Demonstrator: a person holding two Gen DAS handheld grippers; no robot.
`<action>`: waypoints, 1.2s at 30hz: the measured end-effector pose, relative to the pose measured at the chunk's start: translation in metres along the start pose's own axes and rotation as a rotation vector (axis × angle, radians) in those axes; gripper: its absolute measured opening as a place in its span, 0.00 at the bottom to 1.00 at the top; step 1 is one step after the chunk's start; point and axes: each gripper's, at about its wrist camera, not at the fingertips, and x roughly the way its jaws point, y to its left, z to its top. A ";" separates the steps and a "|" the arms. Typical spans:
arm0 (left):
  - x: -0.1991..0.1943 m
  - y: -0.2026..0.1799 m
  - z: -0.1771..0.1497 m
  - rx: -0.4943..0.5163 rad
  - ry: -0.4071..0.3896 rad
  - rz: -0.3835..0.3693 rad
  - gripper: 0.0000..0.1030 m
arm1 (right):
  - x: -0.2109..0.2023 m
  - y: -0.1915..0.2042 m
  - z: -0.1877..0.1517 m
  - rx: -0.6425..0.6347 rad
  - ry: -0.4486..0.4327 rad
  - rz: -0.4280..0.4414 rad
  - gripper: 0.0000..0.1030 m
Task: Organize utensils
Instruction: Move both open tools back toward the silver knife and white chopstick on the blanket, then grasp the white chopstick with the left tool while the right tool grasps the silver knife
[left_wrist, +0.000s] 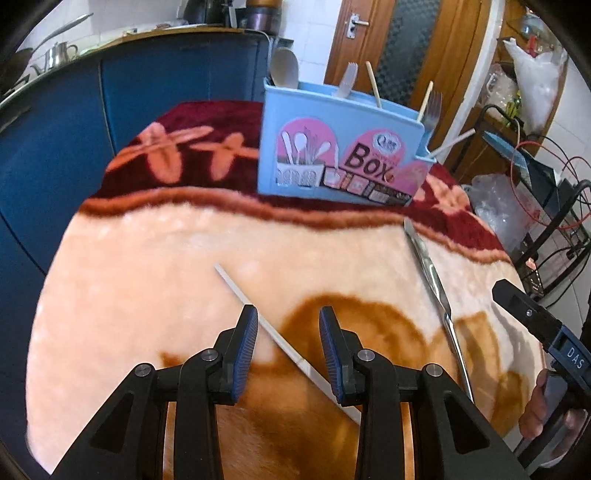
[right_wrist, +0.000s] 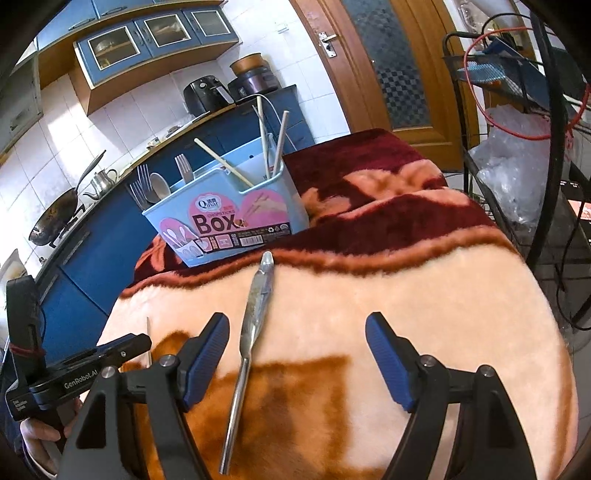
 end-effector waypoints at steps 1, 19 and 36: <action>0.002 -0.002 -0.001 0.000 0.011 -0.002 0.34 | 0.001 -0.001 0.000 0.003 0.002 0.002 0.76; 0.018 0.011 0.006 -0.091 0.068 -0.006 0.32 | 0.000 -0.006 -0.009 -0.015 -0.001 0.025 0.78; 0.023 0.013 0.011 -0.074 0.041 -0.092 0.05 | 0.008 0.002 -0.008 -0.042 0.054 -0.008 0.78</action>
